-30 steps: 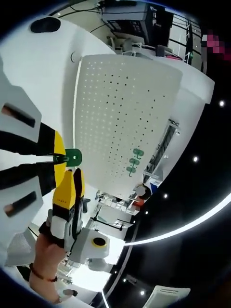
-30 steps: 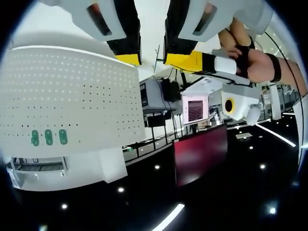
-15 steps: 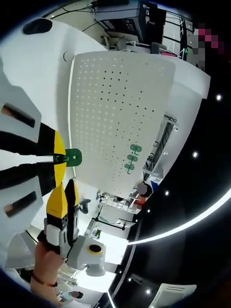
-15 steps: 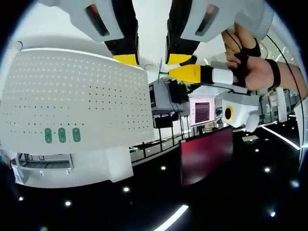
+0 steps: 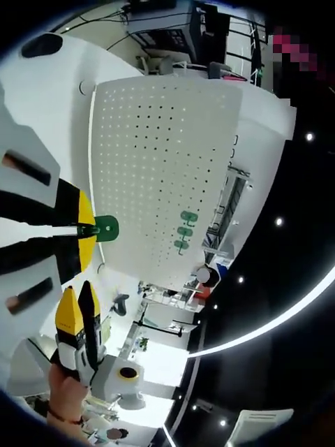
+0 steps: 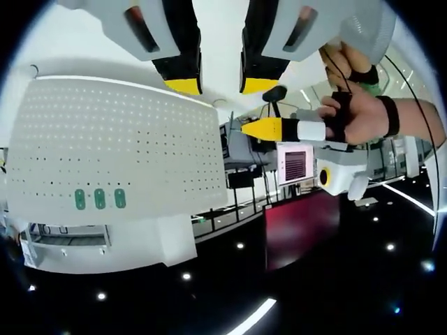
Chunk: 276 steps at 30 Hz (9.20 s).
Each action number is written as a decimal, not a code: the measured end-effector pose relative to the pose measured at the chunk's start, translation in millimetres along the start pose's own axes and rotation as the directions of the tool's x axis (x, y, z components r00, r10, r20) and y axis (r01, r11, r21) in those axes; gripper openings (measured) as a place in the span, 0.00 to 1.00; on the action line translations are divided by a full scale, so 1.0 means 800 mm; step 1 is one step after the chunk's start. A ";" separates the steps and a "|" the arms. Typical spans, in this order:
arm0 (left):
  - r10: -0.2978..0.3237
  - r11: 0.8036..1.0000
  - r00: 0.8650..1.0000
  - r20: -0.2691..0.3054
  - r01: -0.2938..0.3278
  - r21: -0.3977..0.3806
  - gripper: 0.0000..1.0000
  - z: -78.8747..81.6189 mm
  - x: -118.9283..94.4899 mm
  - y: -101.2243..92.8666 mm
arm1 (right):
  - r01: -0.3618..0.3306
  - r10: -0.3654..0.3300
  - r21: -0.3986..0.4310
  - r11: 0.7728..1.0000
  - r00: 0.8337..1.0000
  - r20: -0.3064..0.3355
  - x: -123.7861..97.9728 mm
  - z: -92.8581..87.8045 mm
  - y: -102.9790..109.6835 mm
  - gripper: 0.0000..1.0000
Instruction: Insert the hook assembly into the mounting plate slot until the hook locks in place.
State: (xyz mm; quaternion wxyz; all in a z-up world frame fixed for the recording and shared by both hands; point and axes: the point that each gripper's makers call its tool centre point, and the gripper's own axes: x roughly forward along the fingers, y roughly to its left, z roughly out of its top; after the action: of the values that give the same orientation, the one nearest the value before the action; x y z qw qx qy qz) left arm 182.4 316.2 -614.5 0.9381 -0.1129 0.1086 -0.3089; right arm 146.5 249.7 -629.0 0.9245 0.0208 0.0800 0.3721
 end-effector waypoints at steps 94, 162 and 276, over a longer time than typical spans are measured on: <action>0.193 0.939 0.971 0.139 -0.224 0.263 0.03 0.105 0.132 0.035 | 0.145 -0.144 -0.038 0.989 0.989 0.031 -0.061 -0.002 -0.036 0.50; 0.309 0.893 0.928 0.207 -0.358 0.272 0.03 0.162 0.209 0.041 | 0.211 -0.212 0.044 0.976 0.977 0.011 -0.104 -0.029 -0.071 0.47; 0.365 0.880 0.922 0.130 -0.387 0.274 0.17 0.164 0.262 0.044 | 0.232 -0.231 0.014 0.973 0.973 -0.016 -0.117 -0.031 -0.100 0.48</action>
State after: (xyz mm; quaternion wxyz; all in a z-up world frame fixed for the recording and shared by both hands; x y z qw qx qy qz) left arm 402.7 236.2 -527.4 0.9897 0.0399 0.0461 -0.1294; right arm 130.9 126.4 -649.3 0.9608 0.0160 0.0912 0.2613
